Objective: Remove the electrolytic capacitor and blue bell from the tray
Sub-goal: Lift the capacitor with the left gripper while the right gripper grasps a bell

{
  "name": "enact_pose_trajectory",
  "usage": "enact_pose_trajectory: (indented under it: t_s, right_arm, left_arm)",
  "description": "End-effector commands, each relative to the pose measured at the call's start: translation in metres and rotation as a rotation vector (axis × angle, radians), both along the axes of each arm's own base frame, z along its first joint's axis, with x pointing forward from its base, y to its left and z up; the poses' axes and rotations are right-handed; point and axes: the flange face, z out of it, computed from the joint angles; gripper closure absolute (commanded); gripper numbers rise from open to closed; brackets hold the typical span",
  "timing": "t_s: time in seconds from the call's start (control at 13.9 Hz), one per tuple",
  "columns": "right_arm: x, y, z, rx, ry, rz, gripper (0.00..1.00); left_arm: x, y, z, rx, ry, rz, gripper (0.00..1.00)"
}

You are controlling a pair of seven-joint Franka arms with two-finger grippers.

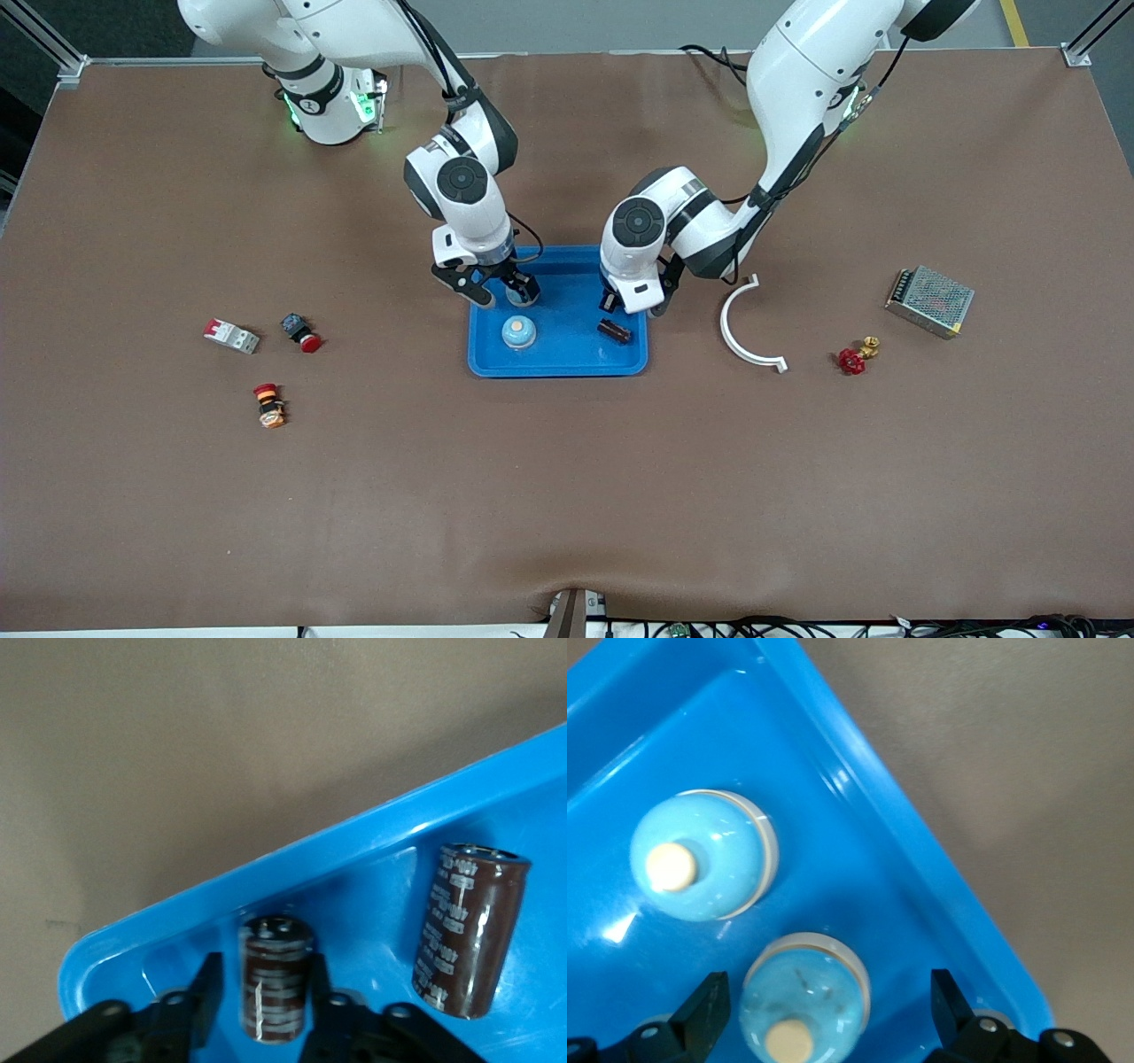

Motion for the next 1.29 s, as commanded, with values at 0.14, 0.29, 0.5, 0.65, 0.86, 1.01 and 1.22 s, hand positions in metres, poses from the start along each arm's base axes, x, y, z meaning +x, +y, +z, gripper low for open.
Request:
enact_pose_trajectory:
  t_s: [0.14, 0.29, 0.5, 0.65, 0.86, 1.01, 1.22]
  right_arm:
    - [0.011, 0.019, -0.025, -0.014, 0.0, -0.025, 0.0]
    - [0.006, 0.022, -0.027, -0.019, 0.006, -0.017, 0.0]
    - [-0.001, 0.026, -0.034, -0.03, 0.018, -0.004, 0.0]
    - [-0.006, 0.03, -0.037, -0.037, 0.024, 0.007, 0.15]
    - [-0.006, 0.031, -0.036, -0.034, 0.022, 0.01, 0.92]
    - [-0.004, 0.029, -0.031, -0.039, 0.031, 0.005, 1.0]
    - [0.006, 0.026, 0.003, -0.04, 0.044, 0.006, 1.0]
  left_arm:
    - [0.011, 0.006, 0.054, 0.054, -0.04, -0.014, 1.0]
    - [0.016, 0.013, 0.083, 0.074, -0.064, -0.017, 1.0]
    - [0.038, 0.049, 0.125, 0.101, -0.082, -0.05, 1.0]
    - [0.056, 0.079, 0.14, 0.117, -0.077, -0.083, 1.0]
    - [0.082, 0.144, 0.151, 0.141, -0.03, -0.173, 1.0]
    - [0.092, 0.186, 0.144, 0.143, 0.007, -0.223, 1.0]
    - [0.099, 0.241, 0.123, 0.134, 0.067, -0.278, 1.0]
